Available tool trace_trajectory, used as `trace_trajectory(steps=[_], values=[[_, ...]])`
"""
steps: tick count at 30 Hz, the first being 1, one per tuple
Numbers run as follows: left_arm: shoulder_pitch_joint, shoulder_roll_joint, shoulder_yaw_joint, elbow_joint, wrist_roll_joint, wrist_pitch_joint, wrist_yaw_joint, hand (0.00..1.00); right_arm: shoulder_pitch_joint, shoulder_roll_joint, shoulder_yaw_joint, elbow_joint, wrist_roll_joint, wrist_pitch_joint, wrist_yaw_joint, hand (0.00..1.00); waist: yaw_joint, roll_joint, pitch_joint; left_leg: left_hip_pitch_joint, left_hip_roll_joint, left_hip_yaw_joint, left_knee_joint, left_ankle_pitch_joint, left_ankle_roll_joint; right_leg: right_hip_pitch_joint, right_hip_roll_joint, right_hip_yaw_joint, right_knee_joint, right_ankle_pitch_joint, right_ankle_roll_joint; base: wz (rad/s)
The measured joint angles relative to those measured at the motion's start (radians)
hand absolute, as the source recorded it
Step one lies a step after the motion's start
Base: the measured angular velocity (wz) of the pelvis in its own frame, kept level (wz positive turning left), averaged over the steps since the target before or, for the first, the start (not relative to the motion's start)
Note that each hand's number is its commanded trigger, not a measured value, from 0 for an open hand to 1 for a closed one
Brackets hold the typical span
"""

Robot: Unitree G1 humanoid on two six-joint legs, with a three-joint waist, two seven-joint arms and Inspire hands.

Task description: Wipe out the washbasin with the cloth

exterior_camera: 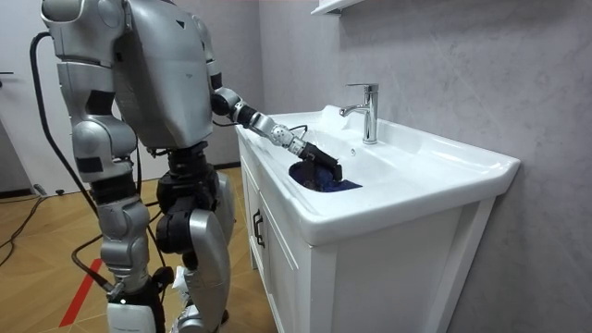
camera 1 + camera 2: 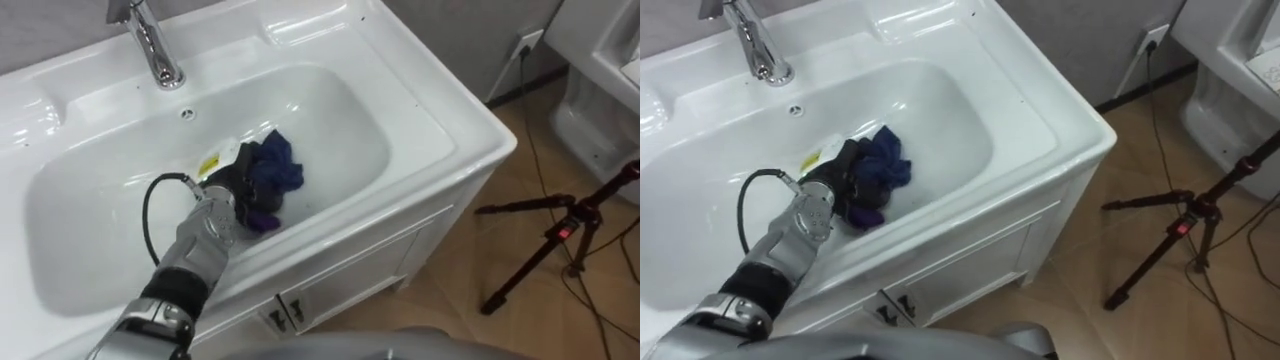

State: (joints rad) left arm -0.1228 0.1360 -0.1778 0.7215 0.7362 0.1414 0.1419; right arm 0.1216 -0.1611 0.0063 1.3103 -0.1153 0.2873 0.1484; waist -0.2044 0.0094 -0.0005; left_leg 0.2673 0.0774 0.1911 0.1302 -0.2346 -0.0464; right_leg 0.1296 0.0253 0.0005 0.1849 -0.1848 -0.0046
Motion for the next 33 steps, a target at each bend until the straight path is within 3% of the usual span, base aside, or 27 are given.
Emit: trace_trajectory(steps=[1,6,9,11,14,16,21,27,33], values=[[0.001,0.006,0.009,0.014,0.007,-0.002,0.013,1.00,0.001,0.000,-0.008,0.000,-0.013,0.003,0.001,0.00,0.005,0.002,-0.0014,0.001,0.001,0.000,-0.001,0.000,0.000,-0.001,0.001,0.002,0.001,0.000,-0.001,-0.11],[0.069,0.102,0.041,0.049,0.148,-0.001,0.131,1.00,-0.013,-0.008,-0.037,0.000,-0.057,0.018,0.006,0.00,0.019,0.015,-0.0103,0.002,0.004,-0.005,-0.002,0.000,0.000,-0.009,0.008,0.014,0.002,0.003,-0.004,-0.05],[0.093,0.122,0.063,0.063,0.193,0.008,0.173,1.00,-0.030,-0.017,-0.066,0.002,-0.048,0.018,0.005,0.00,0.023,0.021,-0.0137,0.003,0.004,-0.006,-0.002,0.000,0.000,-0.007,0.007,0.009,0.002,0.004,-0.004,0.01],[0.094,0.124,0.066,0.074,0.224,0.010,0.188,1.00,-0.035,-0.023,-0.070,-0.001,-0.041,0.015,0.005,0.00,0.029,0.026,-0.0144,0.003,0.004,-0.005,-0.002,0.000,0.000,-0.007,0.006,0.005,0.004,0.005,-0.005,0.02],[0.113,0.125,0.067,0.069,0.311,0.018,0.194,1.00,-0.041,-0.044,-0.073,0.004,-0.041,0.009,0.004,0.00,0.050,0.046,-0.0196,0.002,0.006,0.000,-0.002,0.000,0.000,-0.010,0.008,0.008,0.001,0.010,-0.007,-0.07],[0.120,0.126,0.069,0.065,0.328,0.025,0.192,1.00,-0.047,-0.055,-0.073,0.011,-0.036,0.007,-0.003,0.00,0.057,0.060,-0.0187,0.001,0.006,-0.001,-0.002,0.000,0.000,-0.010,0.008,0.009,0.001,0.010,-0.007,0.00],[0.179,0.132,0.108,-0.038,0.390,0.035,0.140,1.00,-0.046,-0.063,-0.103,0.020,-0.005,-0.010,-0.008,0.00,0.079,0.089,-0.0192,-0.019,0.008,-0.006,0.002,0.000,0.000,-0.027,0.008,0.000,0.003,0.012,-0.009,0.02],[0.212,0.143,0.111,-0.176,0.436,0.048,0.084,1.00,-0.045,-0.074,-0.107,0.023,0.125,-0.032,-0.037,0.00,0.119,0.089,-0.0173,-0.051,0.012,-0.032,0.004,0.000,0.000,-0.047,0.005,-0.037,0.016,0.014,-0.013,0.09],[0.191,0.146,0.111,-0.192,0.418,0.048,0.042,1.00,-0.060,-0.081,-0.095,0.048,0.184,-0.071,-0.065,0.00,0.126,0.095,-0.0093,-0.064,0.012,-0.056,0.006,0.000,0.000,-0.043,0.004,-0.046,0.000,0.015,-0.014,0.09]])
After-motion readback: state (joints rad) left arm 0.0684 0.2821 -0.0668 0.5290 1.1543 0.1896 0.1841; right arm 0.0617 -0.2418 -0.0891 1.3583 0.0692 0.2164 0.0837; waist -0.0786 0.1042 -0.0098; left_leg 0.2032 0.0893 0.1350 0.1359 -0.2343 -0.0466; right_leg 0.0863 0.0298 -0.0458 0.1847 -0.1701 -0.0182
